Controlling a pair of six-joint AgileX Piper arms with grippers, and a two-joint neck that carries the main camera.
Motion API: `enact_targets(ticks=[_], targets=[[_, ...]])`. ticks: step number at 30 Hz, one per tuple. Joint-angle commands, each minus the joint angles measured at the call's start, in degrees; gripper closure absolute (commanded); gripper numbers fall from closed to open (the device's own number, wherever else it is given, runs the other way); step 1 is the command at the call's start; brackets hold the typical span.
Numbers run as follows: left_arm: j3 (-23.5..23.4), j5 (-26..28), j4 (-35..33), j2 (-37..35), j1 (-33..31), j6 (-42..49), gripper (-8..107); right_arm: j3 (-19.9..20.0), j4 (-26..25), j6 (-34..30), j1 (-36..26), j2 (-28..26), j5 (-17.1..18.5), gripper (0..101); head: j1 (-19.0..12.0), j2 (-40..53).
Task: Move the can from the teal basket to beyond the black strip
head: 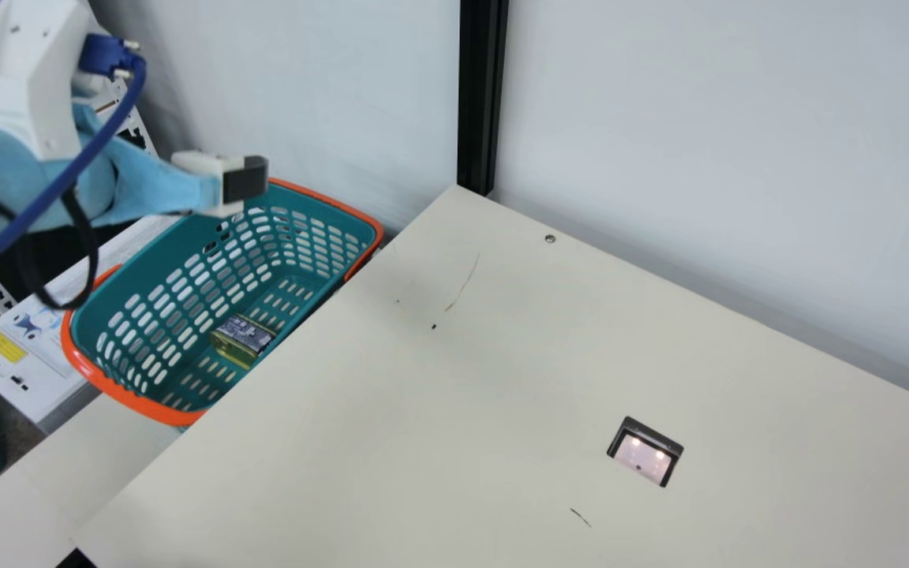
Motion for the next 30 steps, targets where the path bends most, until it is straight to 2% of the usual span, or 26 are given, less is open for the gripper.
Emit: enact_targets(ticks=[1, 10, 18, 30], targets=[[-1.3, 0.6, 0.5, 4.0, 0.9, -2.3, 9, 0.0, 0.0, 0.0, 0.0, 0.0, 0.0, 0, -2.2, 1.0], [-3.7, 3.3, 5.4, 13.2, -1.7, -16.8, 9, 0.0, 0.0, 0.0, 0.0, 0.0, 0.0, 0, -2.2, 1.0], [-4.5, 3.6, 8.3, 19.9, -4.1, -28.1, 9, 0.0, 0.0, 0.0, 0.0, 0.0, 0.0, 0, -2.2, 1.0], [-5.0, 2.0, 10.3, 28.4, -2.0, -40.2, 9, 0.0, 0.0, 0.0, 0.0, 0.0, 0.0, 0, -2.2, 1.0]])
